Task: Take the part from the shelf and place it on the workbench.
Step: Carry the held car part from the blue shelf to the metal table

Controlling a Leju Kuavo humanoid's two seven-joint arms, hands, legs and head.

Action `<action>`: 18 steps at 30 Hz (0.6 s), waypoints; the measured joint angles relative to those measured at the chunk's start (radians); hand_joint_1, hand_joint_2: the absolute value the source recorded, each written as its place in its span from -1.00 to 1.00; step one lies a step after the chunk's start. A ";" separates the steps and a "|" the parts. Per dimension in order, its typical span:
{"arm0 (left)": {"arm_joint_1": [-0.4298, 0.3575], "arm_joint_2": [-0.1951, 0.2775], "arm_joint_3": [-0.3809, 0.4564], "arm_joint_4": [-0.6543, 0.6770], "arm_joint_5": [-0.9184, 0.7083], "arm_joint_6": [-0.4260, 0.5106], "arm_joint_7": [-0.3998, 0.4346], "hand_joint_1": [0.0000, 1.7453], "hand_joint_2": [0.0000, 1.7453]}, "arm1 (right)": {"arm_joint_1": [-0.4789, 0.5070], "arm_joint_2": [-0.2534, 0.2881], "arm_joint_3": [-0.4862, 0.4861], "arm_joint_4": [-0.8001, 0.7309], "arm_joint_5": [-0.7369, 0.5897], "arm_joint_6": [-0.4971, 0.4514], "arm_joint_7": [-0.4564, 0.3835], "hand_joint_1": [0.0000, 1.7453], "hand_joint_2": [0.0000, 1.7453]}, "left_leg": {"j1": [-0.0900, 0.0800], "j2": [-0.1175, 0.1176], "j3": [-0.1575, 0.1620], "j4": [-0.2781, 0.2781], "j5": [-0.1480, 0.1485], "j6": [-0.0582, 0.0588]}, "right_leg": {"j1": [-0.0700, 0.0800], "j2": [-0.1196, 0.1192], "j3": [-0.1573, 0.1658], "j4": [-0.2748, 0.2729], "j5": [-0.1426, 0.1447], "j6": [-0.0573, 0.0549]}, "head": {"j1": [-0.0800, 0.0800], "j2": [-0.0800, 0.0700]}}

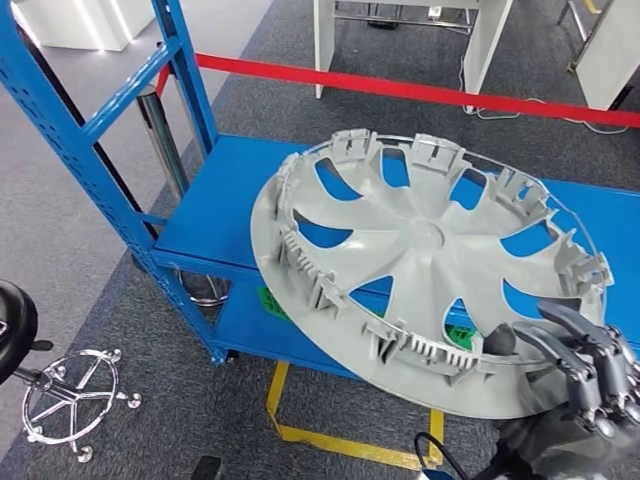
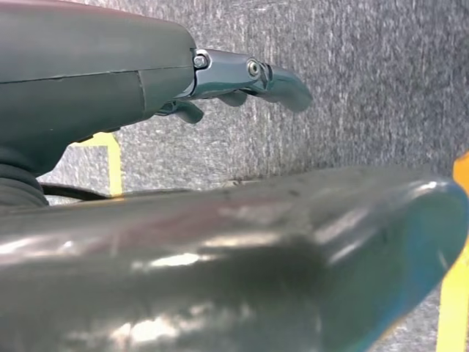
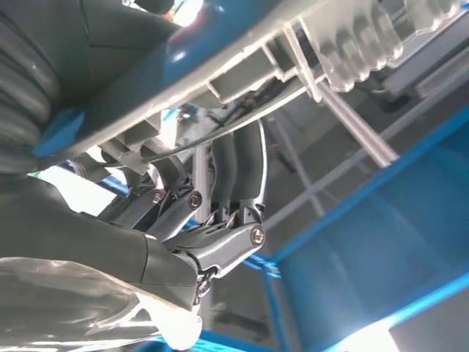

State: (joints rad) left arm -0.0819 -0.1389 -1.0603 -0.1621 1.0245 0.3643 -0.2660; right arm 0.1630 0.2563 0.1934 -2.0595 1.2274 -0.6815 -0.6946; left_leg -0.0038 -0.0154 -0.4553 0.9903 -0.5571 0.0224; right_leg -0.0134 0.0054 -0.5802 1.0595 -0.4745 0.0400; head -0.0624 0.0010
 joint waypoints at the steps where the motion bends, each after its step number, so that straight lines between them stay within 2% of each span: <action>1: 0.000 0.000 -0.004 0.000 -0.001 0.002 0.001 -1.00 -1.00 | 0.003 0.001 -0.003 -0.003 -0.002 -0.001 0.000 1.00 1.00 | 0.000 0.000 -0.003 0.004 0.001 -0.004 | 0.001 0.001 -0.003 -0.003 -0.001 -0.006 | 0.000 0.000; 3: -0.002 -0.001 -0.009 0.000 -0.003 0.008 0.001 -1.00 -1.00 | 0.008 0.004 -0.008 -0.008 -0.002 -0.001 0.000 1.00 1.00 | 0.001 0.002 -0.014 0.017 -0.013 -0.015 | -0.003 0.000 -0.005 -0.017 -0.007 -0.022 | -0.003 0.000; 4: -0.003 -0.001 -0.011 0.000 -0.004 0.010 0.001 -1.00 -1.00 | 0.010 0.006 -0.011 -0.011 -0.003 -0.001 0.000 1.00 1.00 | 0.002 0.003 -0.027 0.044 -0.034 -0.020 | -0.005 -0.002 -0.006 -0.024 -0.008 -0.030 | -0.004 0.000; 5: -0.004 -0.001 -0.012 0.000 -0.004 0.012 0.001 -1.00 -1.00 | 0.012 0.008 -0.013 -0.014 -0.003 -0.001 0.000 1.00 1.00 | 0.003 0.004 -0.048 0.091 -0.065 -0.026 | -0.006 -0.004 -0.009 -0.029 -0.007 -0.039 | -0.006 0.000; 7: -0.005 -0.001 -0.014 0.000 -0.005 0.012 0.001 -1.00 -1.00 | 0.015 0.010 -0.018 -0.016 -0.003 -0.001 0.000 1.00 1.00 | 0.005 0.005 -0.103 0.222 -0.129 -0.033 | -0.004 -0.009 -0.018 -0.029 -0.001 -0.047 | -0.009 0.000; 8: -0.005 -0.001 -0.014 0.000 -0.005 0.012 0.001 -1.00 -1.00 | 0.015 0.011 -0.020 -0.017 -0.002 -0.001 0.000 1.00 1.00 | 0.005 0.005 -0.124 0.272 -0.144 -0.033 | -0.002 -0.010 -0.024 -0.028 0.003 -0.050 | -0.009 0.000; 9: -0.005 -0.001 -0.015 0.000 -0.005 0.012 0.001 -1.00 -1.00 | 0.016 0.011 -0.021 -0.017 -0.002 -0.001 0.000 1.00 1.00 | 0.005 0.005 -0.130 0.290 -0.139 -0.032 | 0.000 -0.012 -0.029 -0.028 0.007 -0.051 | -0.009 0.000; 10: -0.005 -0.001 -0.015 0.000 -0.005 0.012 0.001 -1.00 -1.00 | 0.017 0.011 -0.023 -0.017 -0.002 -0.001 0.000 1.00 1.00 | 0.004 0.005 -0.119 0.271 -0.116 -0.028 | 0.003 -0.012 -0.033 -0.028 0.012 -0.052 | -0.009 0.000; 12: -0.005 0.000 -0.015 0.000 -0.005 0.012 0.001 -1.00 -1.00 | 0.017 0.011 -0.024 -0.017 -0.002 -0.001 0.000 1.00 1.00 | 0.001 0.005 -0.053 0.139 -0.047 -0.013 | 0.007 -0.012 -0.042 -0.028 0.023 -0.051 | -0.008 0.000; 14: -0.008 0.000 -0.016 0.000 -0.006 0.013 0.002 -1.00 -1.00 | 0.017 0.012 -0.026 -0.019 -0.002 -0.001 0.000 1.00 1.00 | -0.005 0.006 0.000 0.026 -0.009 0.001 | 0.010 -0.013 -0.050 -0.029 0.036 -0.044 | -0.008 0.000; 15: -0.008 0.000 -0.018 0.000 -0.008 0.014 0.003 -1.00 -1.00 | 0.018 0.013 -0.027 -0.020 -0.003 -0.002 0.000 1.00 1.00 | -0.009 0.007 0.007 0.004 -0.006 0.005 | 0.009 -0.014 -0.053 -0.030 0.044 -0.039 | -0.008 0.000; 17: -0.008 0.000 -0.022 0.001 -0.010 0.015 0.007 -1.00 -1.00 | 0.023 0.014 -0.031 -0.027 -0.006 -0.002 0.000 1.00 1.00 | -0.012 0.006 -0.003 -0.005 0.009 0.009 | 0.006 -0.016 -0.057 -0.036 0.060 -0.025 | -0.009 0.000; 18: -0.008 -0.001 -0.025 0.001 -0.011 0.015 0.009 -1.00 -1.00 | 0.029 0.015 -0.032 -0.033 -0.008 -0.002 0.000 1.00 1.00 | -0.010 0.007 -0.008 -0.012 0.021 0.012 | 0.005 -0.015 -0.061 -0.035 0.056 -0.019 | -0.008 0.000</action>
State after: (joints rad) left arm -0.0896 -0.1400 -1.0851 -0.1614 1.0133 0.3798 -0.2568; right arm 0.1915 0.2711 0.1613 -2.0925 1.2198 -0.6832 -0.6947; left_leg -0.0143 -0.0081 -0.4635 0.9787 -0.5360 0.0342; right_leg -0.0086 -0.0094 -0.6415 1.0247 -0.4182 0.0212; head -0.0705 0.0011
